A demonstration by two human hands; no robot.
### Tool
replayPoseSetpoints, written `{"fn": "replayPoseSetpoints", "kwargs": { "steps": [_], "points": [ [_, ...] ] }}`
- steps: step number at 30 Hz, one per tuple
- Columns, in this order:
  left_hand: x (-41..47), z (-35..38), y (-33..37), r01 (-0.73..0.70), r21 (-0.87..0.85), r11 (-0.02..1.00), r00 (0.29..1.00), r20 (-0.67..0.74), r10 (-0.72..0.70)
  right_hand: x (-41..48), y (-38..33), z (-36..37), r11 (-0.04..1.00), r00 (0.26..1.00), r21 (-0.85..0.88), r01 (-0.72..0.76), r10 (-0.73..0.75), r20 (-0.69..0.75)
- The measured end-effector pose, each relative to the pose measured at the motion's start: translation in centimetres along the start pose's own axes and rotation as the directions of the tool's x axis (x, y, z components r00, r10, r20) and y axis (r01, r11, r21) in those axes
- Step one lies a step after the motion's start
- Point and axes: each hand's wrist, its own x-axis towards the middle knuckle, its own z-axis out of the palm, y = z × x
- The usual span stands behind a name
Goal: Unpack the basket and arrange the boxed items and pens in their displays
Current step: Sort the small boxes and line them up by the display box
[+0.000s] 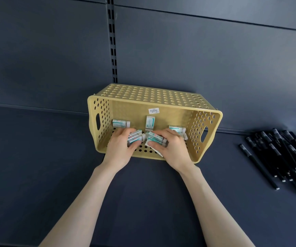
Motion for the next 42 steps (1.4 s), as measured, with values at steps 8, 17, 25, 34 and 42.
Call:
{"fn": "replayPoseSetpoints", "kwargs": {
  "steps": [8,17,25,34,42],
  "points": [
    [0.0,-0.3,0.1,0.021,-0.038,0.999,1.000,0.006,-0.021,-0.1,-0.7,-0.4,1.000,0.999,-0.029,0.000,0.001,0.037],
    [-0.3,-0.6,0.5,0.031,-0.124,0.992,0.997,-0.062,-0.039,-0.6,-0.9,-0.5,0.998,0.996,-0.055,0.030,-0.025,0.091],
    [-0.2,-0.5,0.6,0.061,-0.174,0.983,0.989,-0.122,-0.082,-0.8,-0.8,0.0,0.996,0.999,-0.079,0.049,-0.051,-0.020],
    [-0.3,-0.5,0.6,0.046,-0.188,0.981,0.991,-0.111,-0.068,-0.9,-1.1,-0.5,0.992,0.994,0.065,-0.104,0.102,0.034],
    [-0.2,-0.4,0.4,0.066,-0.209,0.976,0.989,-0.117,-0.092,-0.6,-0.9,-0.6,0.950,0.988,-0.293,-0.105,0.133,0.078]
  ]
}}
